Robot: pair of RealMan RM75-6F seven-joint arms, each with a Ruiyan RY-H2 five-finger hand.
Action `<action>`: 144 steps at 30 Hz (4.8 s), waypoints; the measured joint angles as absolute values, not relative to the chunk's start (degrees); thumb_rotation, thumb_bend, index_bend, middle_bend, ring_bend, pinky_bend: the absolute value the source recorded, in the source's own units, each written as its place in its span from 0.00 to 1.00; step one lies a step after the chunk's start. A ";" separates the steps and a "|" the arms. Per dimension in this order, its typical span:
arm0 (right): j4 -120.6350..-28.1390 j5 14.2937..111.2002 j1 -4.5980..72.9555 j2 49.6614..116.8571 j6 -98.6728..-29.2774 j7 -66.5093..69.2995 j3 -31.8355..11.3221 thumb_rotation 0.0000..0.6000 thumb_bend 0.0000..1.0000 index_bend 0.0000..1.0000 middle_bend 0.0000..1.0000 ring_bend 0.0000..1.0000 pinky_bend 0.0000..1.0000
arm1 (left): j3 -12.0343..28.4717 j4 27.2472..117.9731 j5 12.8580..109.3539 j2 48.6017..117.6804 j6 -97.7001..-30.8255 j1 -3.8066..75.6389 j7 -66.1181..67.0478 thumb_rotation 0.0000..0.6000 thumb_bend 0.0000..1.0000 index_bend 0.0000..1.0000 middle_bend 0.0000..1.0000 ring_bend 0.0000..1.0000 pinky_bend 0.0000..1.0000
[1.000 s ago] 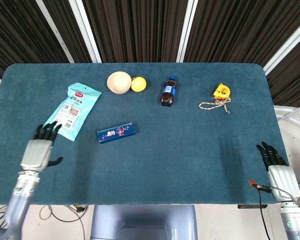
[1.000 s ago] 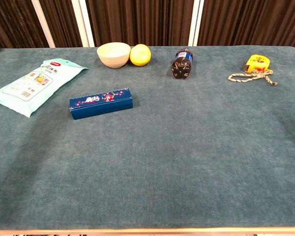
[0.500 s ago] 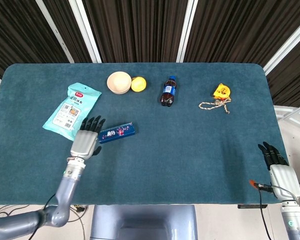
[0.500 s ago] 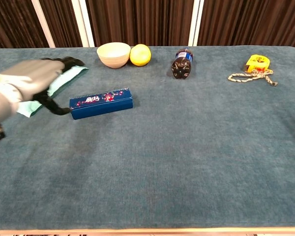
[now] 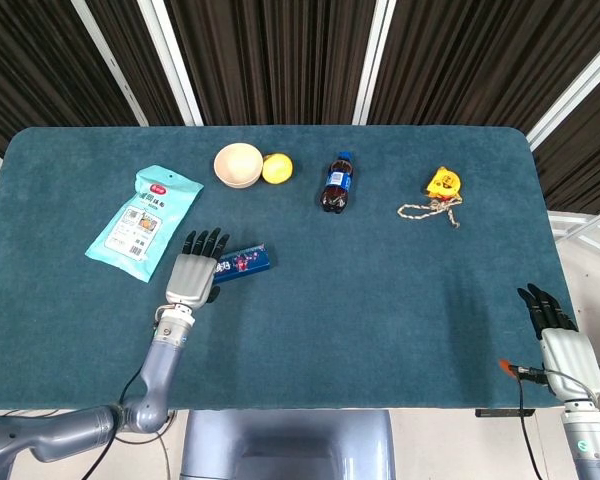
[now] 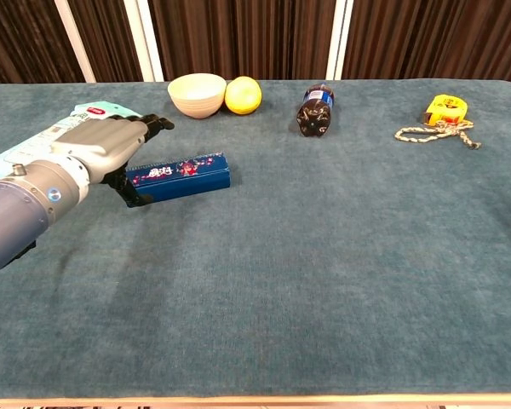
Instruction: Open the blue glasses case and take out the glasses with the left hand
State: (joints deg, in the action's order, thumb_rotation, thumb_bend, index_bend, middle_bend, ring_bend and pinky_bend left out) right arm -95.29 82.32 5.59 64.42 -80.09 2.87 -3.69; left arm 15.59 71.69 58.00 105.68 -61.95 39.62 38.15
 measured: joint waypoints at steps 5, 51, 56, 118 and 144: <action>-95.50 82.11 5.58 64.42 -80.00 2.43 -3.70 1.00 0.11 0.00 0.00 0.00 0.21 | 15.52 69.88 57.38 105.93 -61.56 39.91 37.05 1.00 0.24 0.00 0.00 0.00 0.01; -96.27 81.79 5.44 64.40 -80.07 1.49 -3.74 1.00 0.12 0.00 0.00 0.00 0.21 | 11.61 73.32 59.00 99.64 -62.67 38.00 34.37 1.00 0.29 0.00 0.14 0.00 0.02; -96.24 81.73 5.46 64.40 -80.03 1.56 -3.77 1.00 0.12 0.00 0.00 0.00 0.21 | 12.07 74.52 57.34 99.00 -61.30 38.36 35.01 1.00 0.34 0.00 0.16 0.00 0.02; -96.66 80.95 5.37 64.37 -79.99 1.24 -4.06 1.00 0.13 0.00 0.00 0.00 0.21 | 13.43 73.94 48.43 100.88 -58.03 43.07 38.10 1.00 0.59 0.09 0.32 0.00 0.04; -97.08 79.90 5.28 64.36 -79.73 0.95 -4.31 1.00 0.13 0.00 0.00 0.00 0.21 | 20.61 59.16 42.14 105.55 -52.88 49.78 35.51 1.00 0.61 0.10 0.30 0.00 0.04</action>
